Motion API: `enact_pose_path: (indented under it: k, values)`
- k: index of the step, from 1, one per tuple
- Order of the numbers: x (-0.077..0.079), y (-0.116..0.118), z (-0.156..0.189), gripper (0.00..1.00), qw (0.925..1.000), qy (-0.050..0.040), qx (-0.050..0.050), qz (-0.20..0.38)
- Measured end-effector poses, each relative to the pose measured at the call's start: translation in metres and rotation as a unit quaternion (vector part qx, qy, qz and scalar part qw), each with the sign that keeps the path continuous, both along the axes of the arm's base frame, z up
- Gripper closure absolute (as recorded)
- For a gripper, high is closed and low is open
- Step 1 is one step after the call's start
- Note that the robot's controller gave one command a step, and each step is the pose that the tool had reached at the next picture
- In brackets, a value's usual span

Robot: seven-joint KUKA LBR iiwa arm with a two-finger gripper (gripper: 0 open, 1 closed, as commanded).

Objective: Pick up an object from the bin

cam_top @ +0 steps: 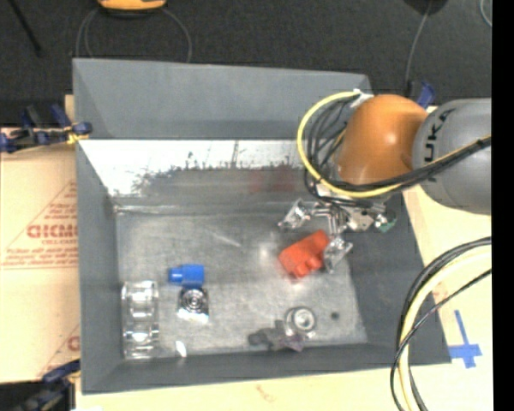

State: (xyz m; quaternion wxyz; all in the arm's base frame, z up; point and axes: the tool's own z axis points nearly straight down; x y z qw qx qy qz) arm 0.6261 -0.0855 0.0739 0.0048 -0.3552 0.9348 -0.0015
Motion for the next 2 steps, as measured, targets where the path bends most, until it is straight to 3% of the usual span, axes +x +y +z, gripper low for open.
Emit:
enact_pose_path:
  k: [1,2]
  values:
    - [0.002,0.003,0.002,1.00,1.0000,-0.0026,0.002,-0.001]
    - [0.003,0.009,0.141,1.00,0.9968,-0.0014,-0.002,0.080]
